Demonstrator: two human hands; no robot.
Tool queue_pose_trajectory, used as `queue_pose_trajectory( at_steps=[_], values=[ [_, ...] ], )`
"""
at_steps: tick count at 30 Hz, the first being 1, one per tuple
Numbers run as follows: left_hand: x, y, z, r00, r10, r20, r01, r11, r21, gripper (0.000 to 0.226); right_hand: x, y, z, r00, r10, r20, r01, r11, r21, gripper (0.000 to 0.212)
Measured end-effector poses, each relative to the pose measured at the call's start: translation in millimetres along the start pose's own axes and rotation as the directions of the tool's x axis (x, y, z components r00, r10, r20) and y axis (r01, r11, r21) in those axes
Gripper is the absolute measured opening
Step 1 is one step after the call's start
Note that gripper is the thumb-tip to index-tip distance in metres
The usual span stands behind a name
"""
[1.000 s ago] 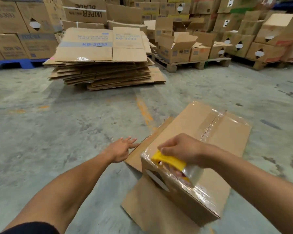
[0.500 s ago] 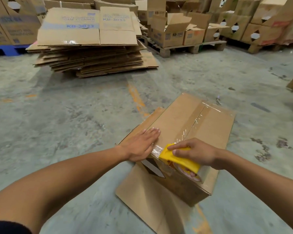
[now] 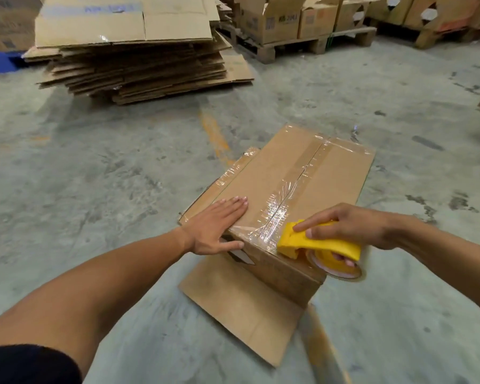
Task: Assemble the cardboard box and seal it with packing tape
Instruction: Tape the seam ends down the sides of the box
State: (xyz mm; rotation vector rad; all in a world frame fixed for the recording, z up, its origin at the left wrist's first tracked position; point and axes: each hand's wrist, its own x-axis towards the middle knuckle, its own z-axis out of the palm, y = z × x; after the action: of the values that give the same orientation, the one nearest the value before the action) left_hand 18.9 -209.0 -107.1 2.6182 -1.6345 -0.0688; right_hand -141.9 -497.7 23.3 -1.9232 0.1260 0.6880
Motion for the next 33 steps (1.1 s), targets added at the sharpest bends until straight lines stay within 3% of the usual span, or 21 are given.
queue_pose_trajectory(
  at_steps=[4,9,12,17,22,26,33],
  values=[
    [5,-10,1,0.999,0.039,0.011,-0.04,0.997,0.07,0.091,-48,46,-18,0.995,0.088,0.038,-0.09,0.993,0.076,0.032],
    [14,-22,-5,0.996,0.066,0.061,-0.072,0.992,0.104,0.083,-50,54,-12,0.999,0.019,-0.034,-0.014,0.988,0.154,0.03],
    [23,-33,-10,0.994,-0.028,0.105,0.013,0.989,0.148,0.082,-39,51,1,0.988,-0.035,-0.153,0.06,0.985,0.159,0.025],
    [36,-25,-20,0.976,-0.192,0.105,0.162,0.956,0.244,0.074,-20,44,13,0.974,-0.08,-0.211,0.11,0.985,0.133,0.021],
    [51,56,-5,0.992,0.114,0.06,-0.124,0.968,0.216,0.104,-18,49,6,0.977,-0.034,-0.211,0.07,0.984,0.165,0.024],
    [78,92,4,0.999,0.021,0.028,-0.025,0.987,0.156,0.115,-18,50,4,0.98,-0.02,-0.197,0.058,0.98,0.188,0.026],
    [78,90,7,0.998,0.064,0.007,-0.065,0.978,0.2,0.106,-48,84,-24,0.995,0.062,-0.073,-0.044,0.974,0.224,0.031]
  ],
)
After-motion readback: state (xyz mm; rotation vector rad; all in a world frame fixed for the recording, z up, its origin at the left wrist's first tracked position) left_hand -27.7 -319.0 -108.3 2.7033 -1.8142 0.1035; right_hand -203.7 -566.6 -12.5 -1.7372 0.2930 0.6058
